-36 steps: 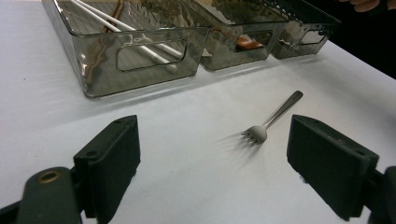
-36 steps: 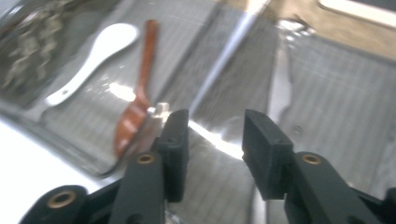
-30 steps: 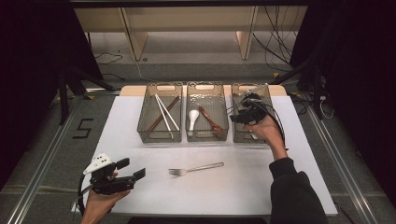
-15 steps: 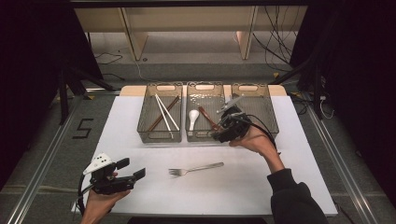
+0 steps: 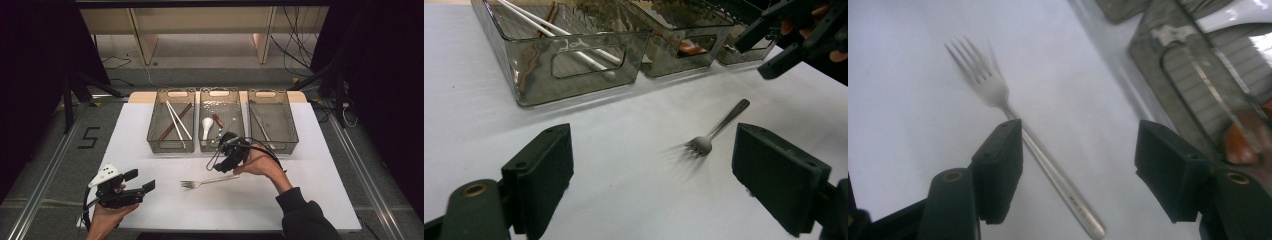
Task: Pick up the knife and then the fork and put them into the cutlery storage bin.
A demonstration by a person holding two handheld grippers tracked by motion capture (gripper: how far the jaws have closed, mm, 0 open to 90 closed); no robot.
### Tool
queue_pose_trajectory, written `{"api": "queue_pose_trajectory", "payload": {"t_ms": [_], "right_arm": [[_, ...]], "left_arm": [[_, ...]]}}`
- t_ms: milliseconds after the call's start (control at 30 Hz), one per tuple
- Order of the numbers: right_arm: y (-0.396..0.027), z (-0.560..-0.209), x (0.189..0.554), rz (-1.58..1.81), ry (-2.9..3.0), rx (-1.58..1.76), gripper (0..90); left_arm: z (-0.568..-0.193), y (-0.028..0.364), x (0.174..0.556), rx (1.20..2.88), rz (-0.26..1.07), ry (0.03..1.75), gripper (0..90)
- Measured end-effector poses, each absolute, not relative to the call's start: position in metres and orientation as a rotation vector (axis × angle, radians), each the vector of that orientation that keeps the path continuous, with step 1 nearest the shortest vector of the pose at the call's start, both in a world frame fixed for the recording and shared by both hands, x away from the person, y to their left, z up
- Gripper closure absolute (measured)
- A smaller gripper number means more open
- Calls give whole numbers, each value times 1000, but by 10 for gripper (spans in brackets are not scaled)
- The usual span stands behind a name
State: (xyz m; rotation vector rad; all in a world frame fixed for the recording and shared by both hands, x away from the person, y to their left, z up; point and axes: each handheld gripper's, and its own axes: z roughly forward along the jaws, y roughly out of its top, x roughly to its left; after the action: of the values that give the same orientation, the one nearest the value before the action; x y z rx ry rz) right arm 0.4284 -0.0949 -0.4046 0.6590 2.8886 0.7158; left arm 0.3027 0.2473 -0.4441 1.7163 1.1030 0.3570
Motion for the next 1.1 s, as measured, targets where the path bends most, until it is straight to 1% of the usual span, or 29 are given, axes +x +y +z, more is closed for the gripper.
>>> {"api": "queue_pose_trajectory", "payload": {"t_ms": [167,367,700,933,1100], "right_arm": [[-85,-416,425,657,2936,615,374],[-75,-429,423,592,2980,573,405],[-64,-446,424,483,3030,533,492],[-58,-453,424,433,3049,517,568],[-58,-455,425,401,3059,493,598]], "left_arm": [[-444,247,303,1717,357,1102,163],[-444,247,303,1717,357,1102,163],[-444,247,303,1718,356,1100,163],[-444,247,303,1718,356,1100,163],[-444,247,302,1719,357,1098,163]]}}
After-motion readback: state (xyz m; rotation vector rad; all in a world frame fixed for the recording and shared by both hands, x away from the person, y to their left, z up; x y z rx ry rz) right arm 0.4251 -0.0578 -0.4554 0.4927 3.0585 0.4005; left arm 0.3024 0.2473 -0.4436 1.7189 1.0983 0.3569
